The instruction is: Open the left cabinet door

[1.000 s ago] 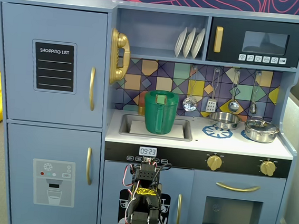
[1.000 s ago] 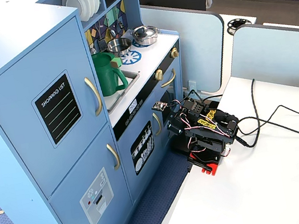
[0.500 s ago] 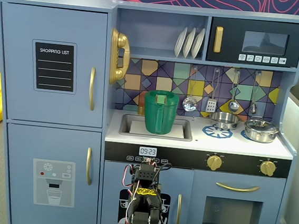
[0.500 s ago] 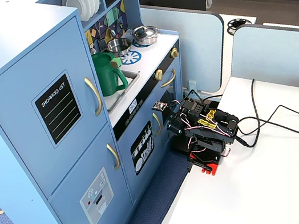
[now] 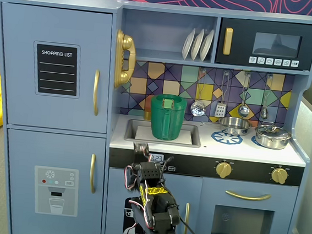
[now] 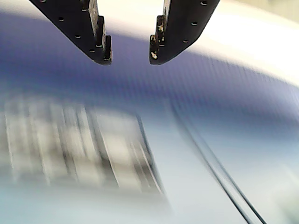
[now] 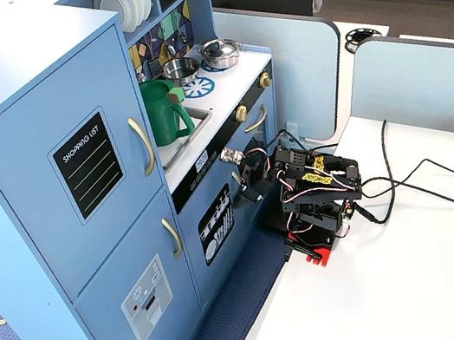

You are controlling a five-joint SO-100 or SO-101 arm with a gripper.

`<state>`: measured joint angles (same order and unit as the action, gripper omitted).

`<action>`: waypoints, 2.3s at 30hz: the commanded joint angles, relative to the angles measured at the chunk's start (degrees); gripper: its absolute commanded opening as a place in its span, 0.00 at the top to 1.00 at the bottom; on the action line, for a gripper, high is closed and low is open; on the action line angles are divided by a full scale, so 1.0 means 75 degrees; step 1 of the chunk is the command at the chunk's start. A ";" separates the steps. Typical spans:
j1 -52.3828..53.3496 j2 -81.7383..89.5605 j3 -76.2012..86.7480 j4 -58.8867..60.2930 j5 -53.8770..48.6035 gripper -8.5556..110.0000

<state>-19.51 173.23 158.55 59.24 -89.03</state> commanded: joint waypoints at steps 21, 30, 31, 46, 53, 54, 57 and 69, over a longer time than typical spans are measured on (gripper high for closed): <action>-0.2883 -0.3316 -0.4816 -0.5836 -0.1242 0.89; -0.2789 -0.4348 -0.5719 -0.6410 -0.1207 0.86; -0.2719 -0.4465 -0.5824 -0.6457 -0.1125 0.86; -0.2426 -0.5695 -0.6879 -0.6785 -0.1160 0.86; -0.3176 -0.5590 -0.6645 -0.6949 -0.1945 0.86; -0.3340 -0.5520 -0.6574 -0.6949 -0.2098 0.86; -0.3996 -0.5250 -0.6281 -0.6949 -0.2660 0.87; -0.4418 -0.3539 -0.5051 -0.6387 -0.3633 0.87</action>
<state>-54.14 140.98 120.23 9.40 -115.40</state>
